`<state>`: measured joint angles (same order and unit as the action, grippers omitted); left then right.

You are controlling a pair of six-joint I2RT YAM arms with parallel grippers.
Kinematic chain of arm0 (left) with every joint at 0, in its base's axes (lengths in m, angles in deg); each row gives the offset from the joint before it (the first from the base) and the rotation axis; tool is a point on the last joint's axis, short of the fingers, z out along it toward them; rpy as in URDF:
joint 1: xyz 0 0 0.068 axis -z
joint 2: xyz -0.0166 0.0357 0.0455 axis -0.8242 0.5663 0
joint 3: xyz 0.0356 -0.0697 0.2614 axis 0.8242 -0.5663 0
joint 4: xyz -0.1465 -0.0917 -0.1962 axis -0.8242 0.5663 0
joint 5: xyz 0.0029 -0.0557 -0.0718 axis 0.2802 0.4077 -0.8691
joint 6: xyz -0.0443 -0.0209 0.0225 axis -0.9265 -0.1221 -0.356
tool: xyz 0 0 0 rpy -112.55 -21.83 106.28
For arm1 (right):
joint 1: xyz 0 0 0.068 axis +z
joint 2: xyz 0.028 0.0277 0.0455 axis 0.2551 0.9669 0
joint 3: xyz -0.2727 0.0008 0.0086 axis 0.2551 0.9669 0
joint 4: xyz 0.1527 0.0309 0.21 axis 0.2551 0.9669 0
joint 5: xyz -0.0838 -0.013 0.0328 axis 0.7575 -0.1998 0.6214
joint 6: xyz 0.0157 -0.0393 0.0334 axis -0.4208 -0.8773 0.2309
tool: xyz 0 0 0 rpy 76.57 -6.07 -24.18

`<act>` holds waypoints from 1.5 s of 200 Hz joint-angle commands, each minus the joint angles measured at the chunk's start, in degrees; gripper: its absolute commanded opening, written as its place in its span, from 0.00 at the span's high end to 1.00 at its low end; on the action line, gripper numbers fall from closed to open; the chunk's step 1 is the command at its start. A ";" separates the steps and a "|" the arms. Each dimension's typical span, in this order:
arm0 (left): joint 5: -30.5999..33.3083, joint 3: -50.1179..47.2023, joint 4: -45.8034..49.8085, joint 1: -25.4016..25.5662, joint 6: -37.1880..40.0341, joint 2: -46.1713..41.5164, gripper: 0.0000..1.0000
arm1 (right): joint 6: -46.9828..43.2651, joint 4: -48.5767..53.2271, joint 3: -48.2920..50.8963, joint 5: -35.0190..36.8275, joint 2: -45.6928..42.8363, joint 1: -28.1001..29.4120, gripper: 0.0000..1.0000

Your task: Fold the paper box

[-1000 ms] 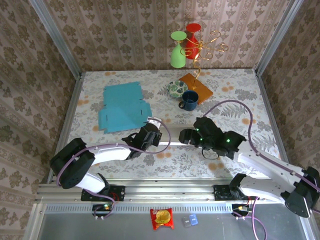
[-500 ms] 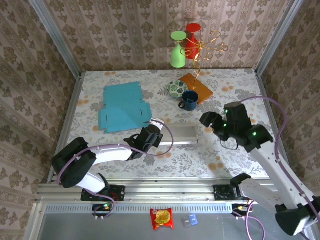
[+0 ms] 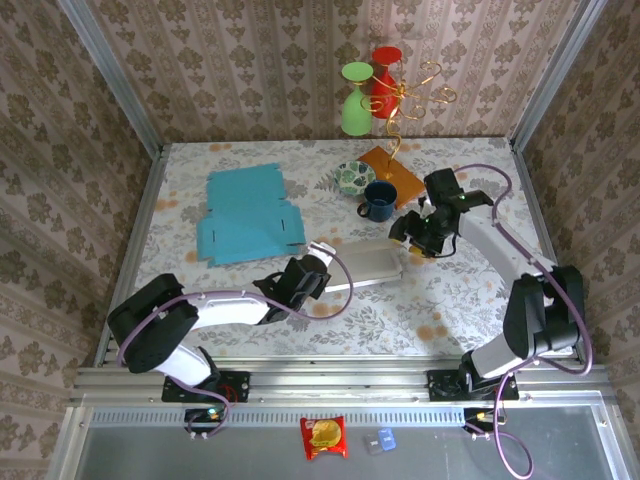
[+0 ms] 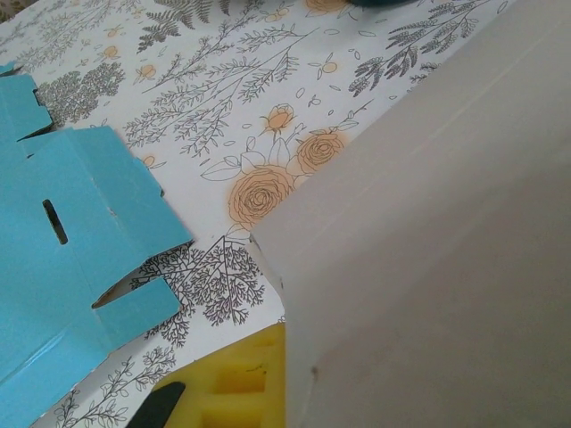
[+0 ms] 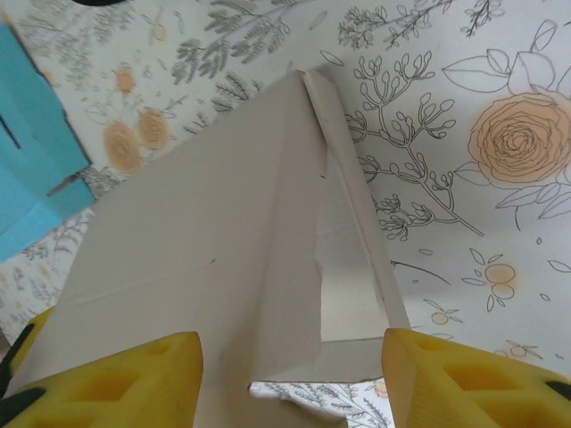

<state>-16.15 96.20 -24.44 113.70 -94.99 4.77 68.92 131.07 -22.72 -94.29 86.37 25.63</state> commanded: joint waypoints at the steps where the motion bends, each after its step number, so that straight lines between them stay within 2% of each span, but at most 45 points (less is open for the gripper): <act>1: 1.73 -0.16 1.06 0.76 2.17 1.87 1.00 | -4.54 -0.03 -1.35 -2.47 1.38 -0.01 0.45; 46: 2.35 0.47 0.60 1.07 2.51 3.04 1.00 | -5.25 -2.70 0.52 -3.62 2.86 0.98 0.52; 65: 1.61 0.75 0.83 1.13 2.19 3.22 0.90 | -4.45 -4.15 2.10 -3.64 2.35 1.36 0.53; 99: -1.41 0.45 1.98 1.46 -0.04 2.00 0.66 | -2.71 -7.28 5.01 -3.61 1.41 1.87 0.54; 152: -4.67 -3.35 5.38 3.76 -4.39 -5.96 0.40 | 0.24 -10.29 8.13 -2.58 -0.89 3.28 0.57; 175: -8.18 -5.45 7.22 5.15 -6.71 -11.36 0.36 | 0.66 -10.86 8.94 -2.12 -1.30 3.42 0.57; 219: -17.65 -11.65 8.45 5.89 -13.74 -25.21 0.35 | 0.66 -11.48 8.93 -1.54 -0.64 4.28 0.57; 242: -19.75 -11.08 15.27 6.34 -16.41 -33.89 0.32 | 0.41 -11.39 8.68 -1.07 -0.27 4.63 0.57; 256: -17.30 -8.17 22.34 6.15 -18.10 -39.06 0.33 | 0.14 -11.22 8.53 -0.87 -0.02 4.80 0.57; 280: -12.54 -1.68 33.15 1.24 -25.10 -44.57 0.31 | -0.47 -10.84 8.27 -0.46 0.08 5.03 0.57; 289: -13.86 0.77 36.60 -3.01 -28.27 -44.39 0.32 | -0.62 -10.78 8.34 -0.28 0.19 5.02 0.57; 300: -18.35 3.76 40.49 -9.89 -32.63 -42.43 0.35 | -0.87 -10.78 8.34 -0.19 0.20 4.97 0.56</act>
<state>-31.75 93.67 3.56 113.37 -116.72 -38.83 69.20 119.21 -14.53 -96.37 86.24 30.22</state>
